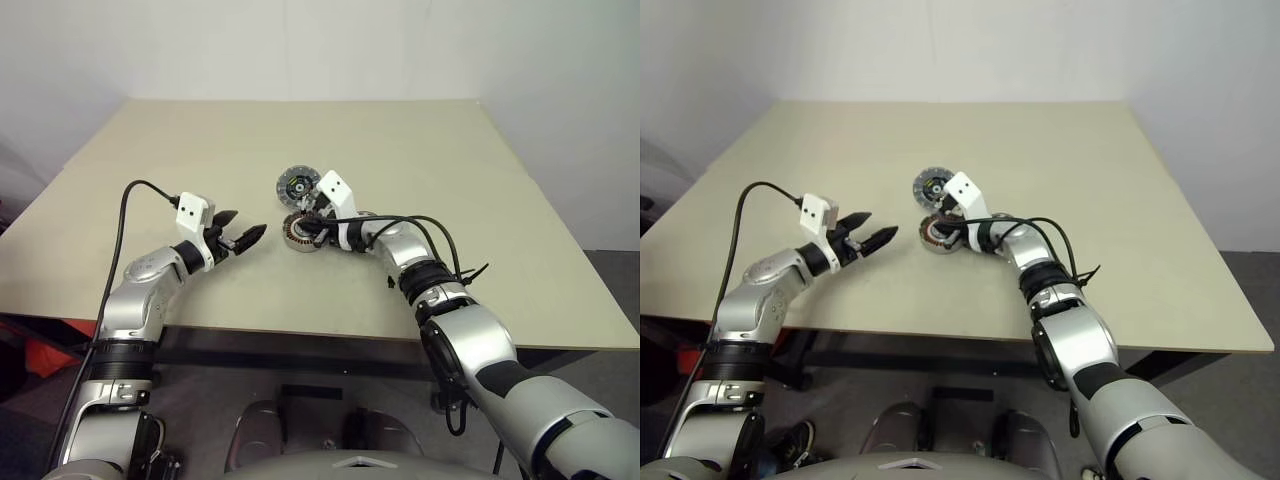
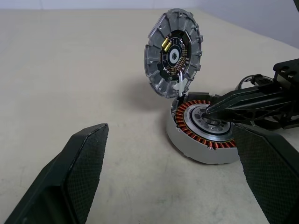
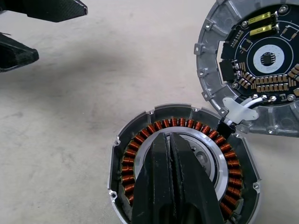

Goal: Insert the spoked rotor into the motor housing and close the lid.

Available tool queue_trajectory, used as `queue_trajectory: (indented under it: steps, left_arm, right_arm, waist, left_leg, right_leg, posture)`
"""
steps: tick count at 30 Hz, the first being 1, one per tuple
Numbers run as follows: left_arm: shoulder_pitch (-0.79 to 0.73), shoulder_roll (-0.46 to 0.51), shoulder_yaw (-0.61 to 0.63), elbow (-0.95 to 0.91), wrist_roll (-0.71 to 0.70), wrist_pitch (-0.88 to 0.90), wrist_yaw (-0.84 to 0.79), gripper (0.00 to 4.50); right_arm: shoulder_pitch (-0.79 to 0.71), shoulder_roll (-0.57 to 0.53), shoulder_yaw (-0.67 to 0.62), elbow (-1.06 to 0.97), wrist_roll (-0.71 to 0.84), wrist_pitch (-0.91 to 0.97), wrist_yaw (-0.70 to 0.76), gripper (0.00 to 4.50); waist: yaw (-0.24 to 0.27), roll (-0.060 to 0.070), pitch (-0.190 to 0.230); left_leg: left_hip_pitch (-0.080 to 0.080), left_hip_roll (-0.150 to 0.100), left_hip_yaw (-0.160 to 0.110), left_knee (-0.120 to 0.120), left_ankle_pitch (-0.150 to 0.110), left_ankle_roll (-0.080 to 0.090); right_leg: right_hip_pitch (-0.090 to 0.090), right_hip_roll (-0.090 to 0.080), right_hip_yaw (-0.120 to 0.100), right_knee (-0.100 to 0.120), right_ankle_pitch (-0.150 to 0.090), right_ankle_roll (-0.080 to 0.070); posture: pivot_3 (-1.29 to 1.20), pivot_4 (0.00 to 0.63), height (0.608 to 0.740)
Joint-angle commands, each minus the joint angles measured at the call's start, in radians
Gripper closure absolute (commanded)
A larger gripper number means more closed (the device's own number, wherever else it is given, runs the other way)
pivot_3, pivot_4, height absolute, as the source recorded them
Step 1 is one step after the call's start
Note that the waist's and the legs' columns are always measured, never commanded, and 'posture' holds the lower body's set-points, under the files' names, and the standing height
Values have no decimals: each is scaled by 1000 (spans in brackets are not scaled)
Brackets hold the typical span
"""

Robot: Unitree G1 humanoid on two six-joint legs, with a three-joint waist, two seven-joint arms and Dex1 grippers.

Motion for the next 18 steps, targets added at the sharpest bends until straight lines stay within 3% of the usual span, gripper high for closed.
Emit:
queue_trajectory:
  steps: [1, 18]
  left_arm:
    - [-13, 15, 17, -31, -3, -15, 1, 0]
    - [3, 10, 12, -54, -5, -7, 8, 0]
  right_arm:
    - [-53, 6, -9, 2, 1, -29, -7, 4440]
    - [-49, 37, -8, 103, -28, -89, -67, 4440]
  waist:
    - [0, 0, 0]
    - [0, 0, 0]
  left_leg:
    - [0, 0, 0, 0, 0, 0]
    - [0, 0, 0, 0, -1, -3]
  right_leg:
    - [0, 0, 0, 0, 0, 0]
    - [0, 0, 0, 0, 0, 0]
  posture:
    - [0, 0, 740]
    - [0, 0, 740]
